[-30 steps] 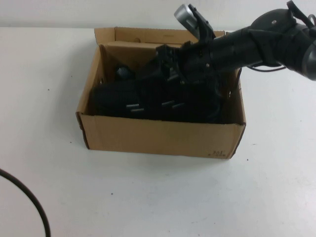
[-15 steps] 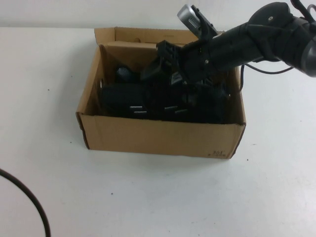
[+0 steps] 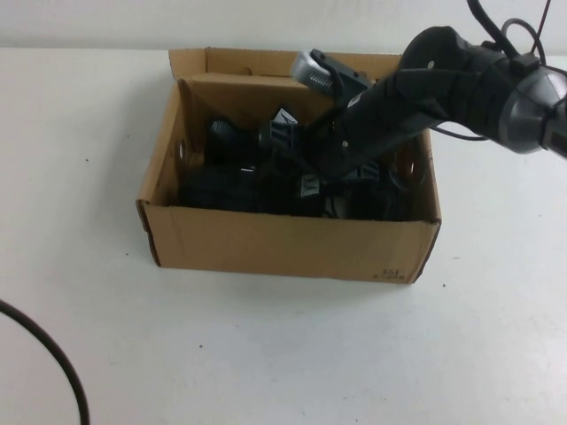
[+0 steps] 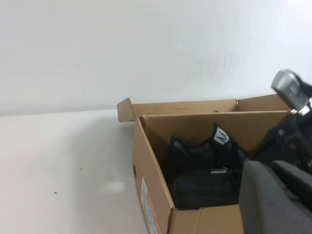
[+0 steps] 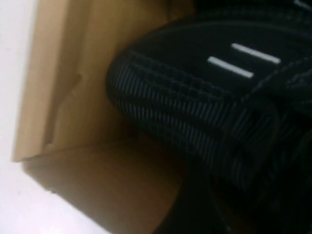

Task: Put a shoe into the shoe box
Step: Place the shoe in the shoe box

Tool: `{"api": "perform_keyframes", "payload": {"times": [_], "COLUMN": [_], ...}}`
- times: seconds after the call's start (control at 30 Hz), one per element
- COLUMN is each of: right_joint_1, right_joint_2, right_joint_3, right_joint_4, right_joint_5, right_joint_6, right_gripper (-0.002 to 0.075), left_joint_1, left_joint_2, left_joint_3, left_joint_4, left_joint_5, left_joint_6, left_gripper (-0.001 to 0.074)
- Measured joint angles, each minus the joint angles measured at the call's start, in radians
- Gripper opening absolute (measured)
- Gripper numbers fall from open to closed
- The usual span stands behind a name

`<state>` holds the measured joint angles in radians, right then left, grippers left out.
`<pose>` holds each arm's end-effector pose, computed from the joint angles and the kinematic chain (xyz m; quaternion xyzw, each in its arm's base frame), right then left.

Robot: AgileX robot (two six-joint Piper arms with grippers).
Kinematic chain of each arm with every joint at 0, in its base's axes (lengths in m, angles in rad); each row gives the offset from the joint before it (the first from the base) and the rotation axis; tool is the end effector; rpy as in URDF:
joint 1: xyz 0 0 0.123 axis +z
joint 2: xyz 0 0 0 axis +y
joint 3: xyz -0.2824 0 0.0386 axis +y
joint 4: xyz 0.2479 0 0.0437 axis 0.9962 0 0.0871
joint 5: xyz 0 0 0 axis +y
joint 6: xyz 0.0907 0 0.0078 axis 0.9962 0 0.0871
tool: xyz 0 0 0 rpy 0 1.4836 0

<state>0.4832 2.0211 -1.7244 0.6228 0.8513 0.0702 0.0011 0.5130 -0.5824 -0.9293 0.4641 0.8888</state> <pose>0.3839 0.2466 0.2628 -0.0545 0.9297 0.3291 0.1561 0.1014 -0.0326 0.3446 0.1247 0.7396 -0.1325 0.6480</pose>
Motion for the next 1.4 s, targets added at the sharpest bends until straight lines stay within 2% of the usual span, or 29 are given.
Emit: {"api": "perform_keyframes", "payload": {"times": [0.13, 0.47, 0.93, 1.17, 1.3, 1.4], "right_joint_1": [0.004, -0.019, -0.031, -0.031, -0.031, -0.031], "right_joint_2": [0.02, 0.02, -0.059, -0.11, -0.14, -0.188], "right_joint_3": [0.0, 0.0, 0.0, 0.0, 0.0, 0.0], "right_joint_4": [-0.023, -0.235, -0.29, -0.299, -0.302, -0.302], "right_joint_5": [0.004, 0.063, 0.094, 0.11, 0.103, 0.058], "right_joint_6": [0.011, 0.077, 0.028, 0.024, -0.013, -0.024], "right_gripper": [0.0459, 0.0459, 0.0459, 0.0458, 0.0407, 0.0312], "left_joint_1": [0.0, 0.0, 0.0, 0.0, 0.0, 0.0], "left_joint_2": [0.0, 0.0, 0.0, 0.0, 0.0, 0.0], "left_joint_3": [0.0, 0.0, 0.0, 0.0, 0.0, 0.0], "left_joint_4": [-0.007, -0.01, -0.01, -0.01, -0.008, 0.012], "left_joint_5": [-0.002, -0.002, -0.002, -0.017, -0.06, -0.067], "left_joint_6": [0.0, 0.0, 0.012, 0.11, 0.249, 0.359], "left_gripper": [-0.0001, -0.0001, -0.0001, -0.0001, -0.0001, -0.0001]}}
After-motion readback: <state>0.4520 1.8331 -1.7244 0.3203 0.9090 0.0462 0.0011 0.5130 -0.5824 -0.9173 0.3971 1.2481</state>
